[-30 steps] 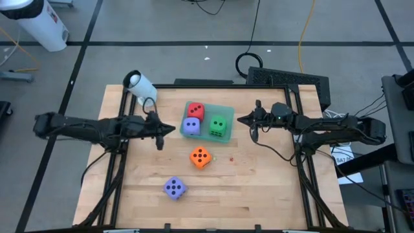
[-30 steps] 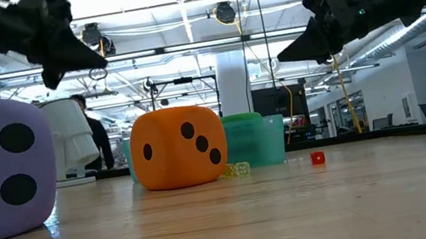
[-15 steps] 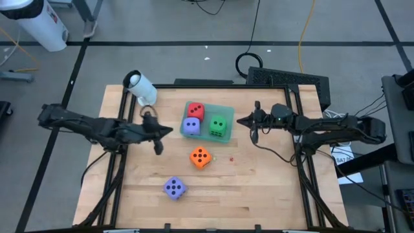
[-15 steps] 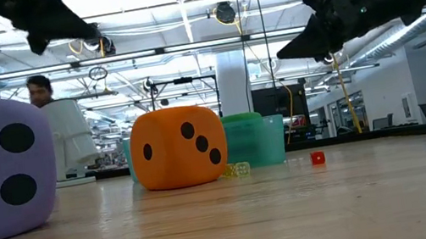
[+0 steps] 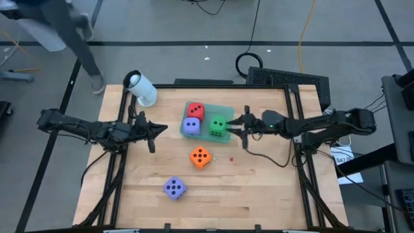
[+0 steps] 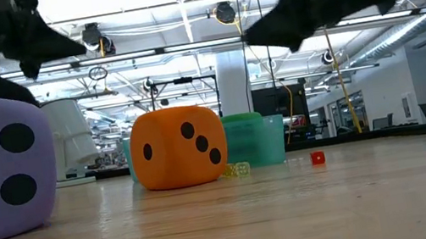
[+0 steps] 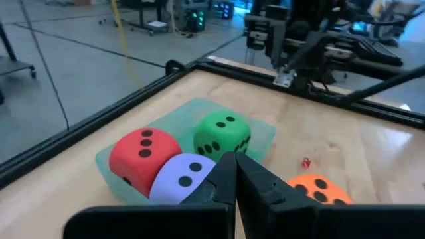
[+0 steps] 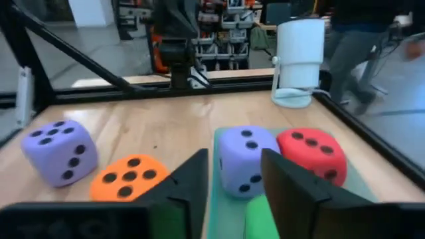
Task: Pick & Place Dice
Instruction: Put the large orange dice into the light blue bin
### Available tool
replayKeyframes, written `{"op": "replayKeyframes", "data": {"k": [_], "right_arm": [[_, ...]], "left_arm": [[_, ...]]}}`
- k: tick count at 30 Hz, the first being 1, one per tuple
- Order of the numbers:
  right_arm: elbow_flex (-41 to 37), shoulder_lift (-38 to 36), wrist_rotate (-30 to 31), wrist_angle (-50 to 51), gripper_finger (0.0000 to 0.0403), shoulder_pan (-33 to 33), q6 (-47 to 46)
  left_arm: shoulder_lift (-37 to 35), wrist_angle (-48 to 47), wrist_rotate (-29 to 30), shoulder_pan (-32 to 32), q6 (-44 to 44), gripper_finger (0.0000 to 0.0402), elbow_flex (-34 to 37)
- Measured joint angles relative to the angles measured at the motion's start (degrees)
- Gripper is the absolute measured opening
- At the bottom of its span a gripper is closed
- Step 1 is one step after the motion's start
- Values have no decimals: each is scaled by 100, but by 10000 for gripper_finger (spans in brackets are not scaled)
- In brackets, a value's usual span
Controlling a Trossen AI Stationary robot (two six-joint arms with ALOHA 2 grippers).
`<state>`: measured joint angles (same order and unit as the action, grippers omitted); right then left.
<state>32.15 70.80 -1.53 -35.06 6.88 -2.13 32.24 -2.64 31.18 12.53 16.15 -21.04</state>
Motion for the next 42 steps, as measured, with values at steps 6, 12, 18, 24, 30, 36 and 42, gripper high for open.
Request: {"op": "replayKeyframes", "data": {"k": [6, 12, 18, 24, 30, 36, 42], "right_arm": [[1055, 1030, -8, 336, 195, -266, 621], [2406, 1988, -593, 1775, 269, -245, 747], [3505, 2950, -1366, 2480, 348, -254, 1096], [3902, 3312, -1984, 2906, 394, -278, 1271], [3937, 3325, -3008, 2889, 398, -250, 1741], [3937, 3335, -2448, 2822, 399, -291, 2297], [3931, 3470, -2823, 2760, 399, -296, 2540]], "left_arm": [[54, 870, 76, -110, -34, 14, 620], [49, 824, 35, -137, -192, 14, 635], [47, 631, 26, -144, -281, 3, 634], [47, 463, -39, -144, -202, 19, 635], [47, 327, -289, -144, -189, 9, 634], [47, 213, -328, -134, 24, 6, 635], [49, 192, -311, -126, 53, 24, 634]]}}
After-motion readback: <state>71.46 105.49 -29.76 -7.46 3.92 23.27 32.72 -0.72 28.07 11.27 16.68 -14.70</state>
